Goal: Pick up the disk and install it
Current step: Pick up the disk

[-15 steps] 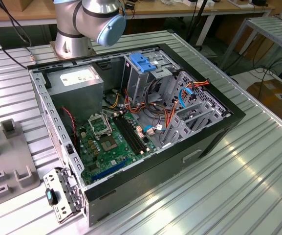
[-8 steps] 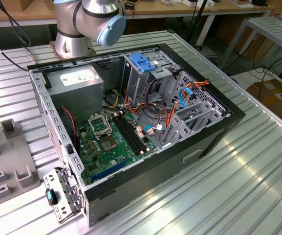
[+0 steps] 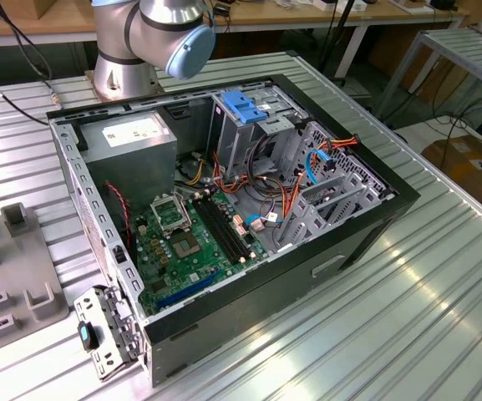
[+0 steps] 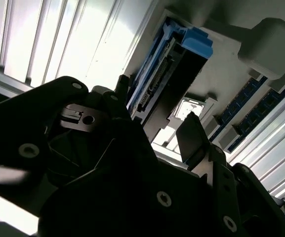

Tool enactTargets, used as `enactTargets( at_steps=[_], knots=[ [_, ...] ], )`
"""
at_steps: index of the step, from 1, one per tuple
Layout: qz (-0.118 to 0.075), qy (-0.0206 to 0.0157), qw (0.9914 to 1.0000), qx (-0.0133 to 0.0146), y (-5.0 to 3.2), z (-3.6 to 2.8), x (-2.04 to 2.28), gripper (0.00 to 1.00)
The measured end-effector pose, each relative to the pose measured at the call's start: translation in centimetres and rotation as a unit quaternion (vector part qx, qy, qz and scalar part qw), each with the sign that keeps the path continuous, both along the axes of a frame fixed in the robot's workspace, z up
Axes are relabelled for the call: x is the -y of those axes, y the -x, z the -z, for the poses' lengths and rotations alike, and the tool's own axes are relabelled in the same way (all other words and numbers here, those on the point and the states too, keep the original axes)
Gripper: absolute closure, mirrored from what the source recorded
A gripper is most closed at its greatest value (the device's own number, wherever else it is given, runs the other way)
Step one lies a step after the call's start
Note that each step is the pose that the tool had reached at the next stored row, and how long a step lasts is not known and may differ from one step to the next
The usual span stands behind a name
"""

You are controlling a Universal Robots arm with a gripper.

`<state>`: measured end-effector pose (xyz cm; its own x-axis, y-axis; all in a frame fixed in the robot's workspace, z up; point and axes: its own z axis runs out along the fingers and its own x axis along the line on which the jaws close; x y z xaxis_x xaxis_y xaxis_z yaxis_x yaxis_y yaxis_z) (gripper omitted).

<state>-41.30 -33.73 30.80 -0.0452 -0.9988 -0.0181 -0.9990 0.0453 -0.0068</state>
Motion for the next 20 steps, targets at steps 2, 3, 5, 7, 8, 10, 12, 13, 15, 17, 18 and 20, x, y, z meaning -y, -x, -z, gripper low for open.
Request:
enactTargets(
  at_steps=[2,3,5,7,8,10,12,13,15,17,18,20],
  knots=[
    [-0.005,0.0,0.99999,0.0,0.0,0.08,-0.05,0.34],
    [-0.01,-0.0001,0.99995,0.0001,0.0,0.12,-0.08,0.34],
    [-0.012,-0.0001,0.99993,0.0,0.0,0.14,-0.08,0.34],
    [-0.012,-0.001,0.99993,0.0001,0.01,0.18,-0.13,0.34],
    [-0.012,-0.0012,0.99993,0.0002,0.01,0.19,-0.16,0.34],
    [-0.012,-0.0011,0.99993,0.0,0.0,0.18,-0.16,0.34],
    [-0.012,-0.0015,0.99993,0.0001,0.0,0.2,-0.24,0.34],
    [-0.012,-0.0016,0.99993,0.0001,0.0,0.2,-0.32,0.34],
    [-0.012,-0.0016,0.99993,0.0001,0.0,0.21,-0.32,0.34],
    [-0.012,-0.0016,0.99993,0.0001,0.0,0.2,-0.4,0.34],
    [-0.012,-0.0016,0.99993,0.0001,0.0,0.21,-0.43,0.34],
    [-0.012,-0.0016,0.99993,0.0001,0.0,0.21,-0.44,0.34]
  ],
)
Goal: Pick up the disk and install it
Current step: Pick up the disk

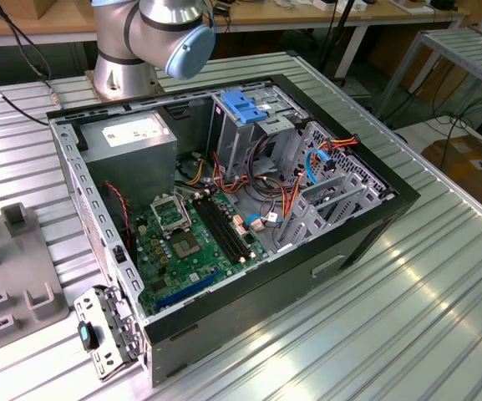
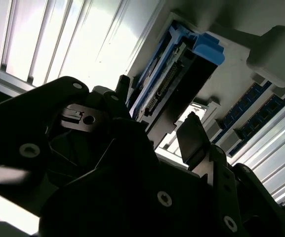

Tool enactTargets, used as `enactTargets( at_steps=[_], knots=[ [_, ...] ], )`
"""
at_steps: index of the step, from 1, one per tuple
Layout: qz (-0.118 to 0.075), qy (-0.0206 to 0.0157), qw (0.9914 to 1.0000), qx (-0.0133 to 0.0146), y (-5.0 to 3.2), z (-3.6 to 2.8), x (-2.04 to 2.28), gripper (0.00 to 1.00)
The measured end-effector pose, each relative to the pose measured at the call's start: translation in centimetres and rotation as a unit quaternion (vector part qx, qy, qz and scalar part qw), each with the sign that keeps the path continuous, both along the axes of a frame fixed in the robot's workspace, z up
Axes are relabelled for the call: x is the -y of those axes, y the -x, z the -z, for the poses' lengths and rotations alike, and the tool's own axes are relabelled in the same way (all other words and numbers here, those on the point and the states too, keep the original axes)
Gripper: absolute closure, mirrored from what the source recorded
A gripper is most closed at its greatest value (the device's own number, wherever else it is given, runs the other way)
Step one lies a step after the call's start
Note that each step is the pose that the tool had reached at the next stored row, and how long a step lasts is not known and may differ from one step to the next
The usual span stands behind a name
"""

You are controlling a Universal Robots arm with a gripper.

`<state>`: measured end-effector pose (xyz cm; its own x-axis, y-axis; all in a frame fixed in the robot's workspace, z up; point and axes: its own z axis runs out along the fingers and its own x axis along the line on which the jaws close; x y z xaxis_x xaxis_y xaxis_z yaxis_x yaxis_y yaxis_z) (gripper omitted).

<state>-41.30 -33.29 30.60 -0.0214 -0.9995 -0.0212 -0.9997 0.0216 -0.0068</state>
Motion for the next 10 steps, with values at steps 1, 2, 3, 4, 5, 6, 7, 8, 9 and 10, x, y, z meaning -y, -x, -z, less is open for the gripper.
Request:
enactTargets(
  at_steps=[1,2,3,4,5,6,7,8,9,10],
  knots=[
    [0.0,0.0,1.0,0.0,0.0,0.0,-0.01,0.34],
    [0.0,0.0,1.0,0.0,0.0,0.0,-0.02,0.34],
    [0.0,0.0,1.0,0.0,0.0,0.0,-0.03,0.34],
    [0.0,0.0,1.0,0.0001,0.0,0.0,-0.04,0.34],
    [0.0,0.0,1.0,0.0,0.0,0.0,-0.05,0.34],
    [0.0,0.0,1.0,0.0,0.0,0.0,-0.07,0.34],
    [0.0,0.0,1.0,0.0,0.0,0.0,-0.07,0.35],
    [0.0,0.0,1.0,0.0,0.0,0.0,-0.09,0.35],
    [0.0,0.0,1.0,0.0,0.0,0.0,-0.1,0.43],
    [0.0,0.0,1.0,0.0,0.0,0.0,-0.1,0.43]
  ],
)
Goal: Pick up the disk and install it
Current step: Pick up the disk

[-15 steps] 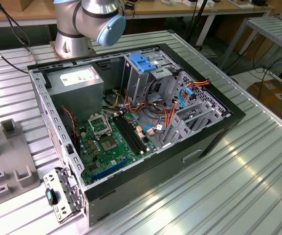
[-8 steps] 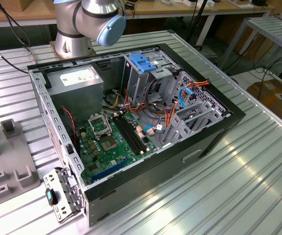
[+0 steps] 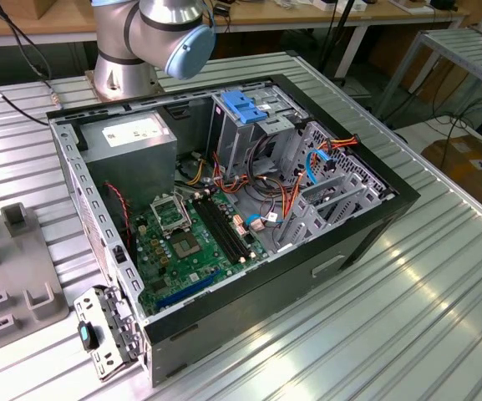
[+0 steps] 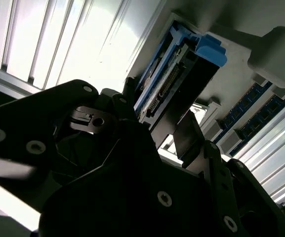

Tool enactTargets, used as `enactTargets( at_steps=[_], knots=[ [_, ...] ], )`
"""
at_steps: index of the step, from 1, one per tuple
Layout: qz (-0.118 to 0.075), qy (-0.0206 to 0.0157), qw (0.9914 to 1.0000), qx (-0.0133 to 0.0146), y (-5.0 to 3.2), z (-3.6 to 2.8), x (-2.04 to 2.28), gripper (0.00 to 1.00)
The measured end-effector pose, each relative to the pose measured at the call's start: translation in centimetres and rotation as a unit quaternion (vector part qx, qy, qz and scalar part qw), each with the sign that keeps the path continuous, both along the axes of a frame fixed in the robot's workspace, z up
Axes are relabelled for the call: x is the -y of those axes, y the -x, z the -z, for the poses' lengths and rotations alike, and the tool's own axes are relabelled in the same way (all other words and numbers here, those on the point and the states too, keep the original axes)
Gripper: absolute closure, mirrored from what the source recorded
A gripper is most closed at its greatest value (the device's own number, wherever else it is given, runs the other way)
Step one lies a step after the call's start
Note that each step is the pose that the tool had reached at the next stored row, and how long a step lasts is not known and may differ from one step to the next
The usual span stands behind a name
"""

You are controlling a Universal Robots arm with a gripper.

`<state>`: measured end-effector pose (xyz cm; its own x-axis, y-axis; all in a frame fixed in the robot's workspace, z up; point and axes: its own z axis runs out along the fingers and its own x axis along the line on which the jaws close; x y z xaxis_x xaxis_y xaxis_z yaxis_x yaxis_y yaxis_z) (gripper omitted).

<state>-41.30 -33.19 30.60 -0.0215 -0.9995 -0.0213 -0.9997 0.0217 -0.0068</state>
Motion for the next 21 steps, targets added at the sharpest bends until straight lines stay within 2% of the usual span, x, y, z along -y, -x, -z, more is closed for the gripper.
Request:
enactTargets(
  at_steps=[6,7,8,21],
  knots=[
    [0.0,0.0,1.0,0.0,0.0,0.0,-0.07,0.43],
    [0.0,0.0,1.0,0.0,0.0,0.0,-0.08,0.44],
    [0.0,0.0,1.0,0.0,0.0,0.0,-0.09,0.51],
    [0.0,0.0,1.0,0.0,0.0,0.0,0.02,0.51]
  ],
)
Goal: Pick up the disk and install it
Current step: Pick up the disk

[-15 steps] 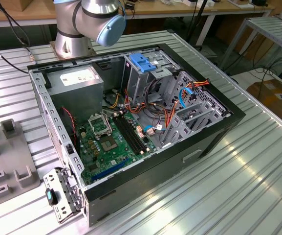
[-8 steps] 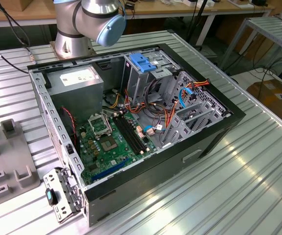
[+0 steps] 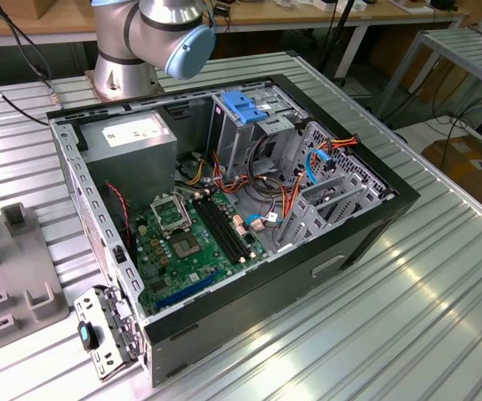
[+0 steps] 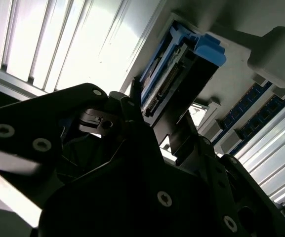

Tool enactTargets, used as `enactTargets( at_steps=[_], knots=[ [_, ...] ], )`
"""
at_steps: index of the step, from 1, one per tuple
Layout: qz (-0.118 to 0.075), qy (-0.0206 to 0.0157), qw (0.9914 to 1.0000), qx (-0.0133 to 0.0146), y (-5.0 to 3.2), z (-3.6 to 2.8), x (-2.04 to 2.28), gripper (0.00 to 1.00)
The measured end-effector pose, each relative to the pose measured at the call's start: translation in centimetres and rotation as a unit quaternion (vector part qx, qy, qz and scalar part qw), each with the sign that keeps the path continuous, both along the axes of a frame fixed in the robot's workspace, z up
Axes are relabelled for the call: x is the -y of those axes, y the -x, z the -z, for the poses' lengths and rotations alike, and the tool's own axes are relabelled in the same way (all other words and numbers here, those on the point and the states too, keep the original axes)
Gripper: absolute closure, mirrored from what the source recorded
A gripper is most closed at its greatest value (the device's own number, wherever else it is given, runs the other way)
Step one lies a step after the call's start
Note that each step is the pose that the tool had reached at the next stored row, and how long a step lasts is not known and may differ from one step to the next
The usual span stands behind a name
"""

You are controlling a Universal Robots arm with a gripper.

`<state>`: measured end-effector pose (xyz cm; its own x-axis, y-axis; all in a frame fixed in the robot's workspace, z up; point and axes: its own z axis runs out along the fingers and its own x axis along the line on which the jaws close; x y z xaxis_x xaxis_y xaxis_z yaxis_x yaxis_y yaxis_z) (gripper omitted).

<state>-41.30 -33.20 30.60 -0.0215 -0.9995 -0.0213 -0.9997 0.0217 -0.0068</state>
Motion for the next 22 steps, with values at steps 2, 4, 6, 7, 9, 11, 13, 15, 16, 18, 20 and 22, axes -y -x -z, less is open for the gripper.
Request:
enactTargets(
  at_steps=[2,4,6,7,9,11,13,15,16,18,20,22],
  knots=[
    [0.0,0.0,1.0,0.0,0.0,0.0,0.0,0.51],
    [0.0,0.0,1.0,0.0,0.0,0.0,0.0,0.51],
    [0.0,0.0,1.0,-0.0001,0.0,0.0,0.01,0.59],
    [0.0,0.0001,1.0,-0.0001,0.0,-0.01,0.01,0.65],
    [0.0,0.0,1.0,0.0,0.0,0.0,0.01,0.65],
    [0.0,0.0,1.0,0.0,0.0,0.0,0.02,0.65],
    [0.0,0.0,1.0,0.0,0.0,0.0,0.02,0.65],
    [0.0,0.0,1.0,0.0,0.0,0.0,0.02,0.65],
    [0.0,0.0,1.0,0.0,0.0,0.0,0.02,0.65],
    [0.0,0.0,1.0,0.0,0.0,0.0,0.03,0.65],
    [0.0,0.0,1.0,0.0,0.0,0.0,0.03,0.65],
    [0.0,0.0,1.0,0.0,0.0,0.0,0.03,0.65]
  ],
)
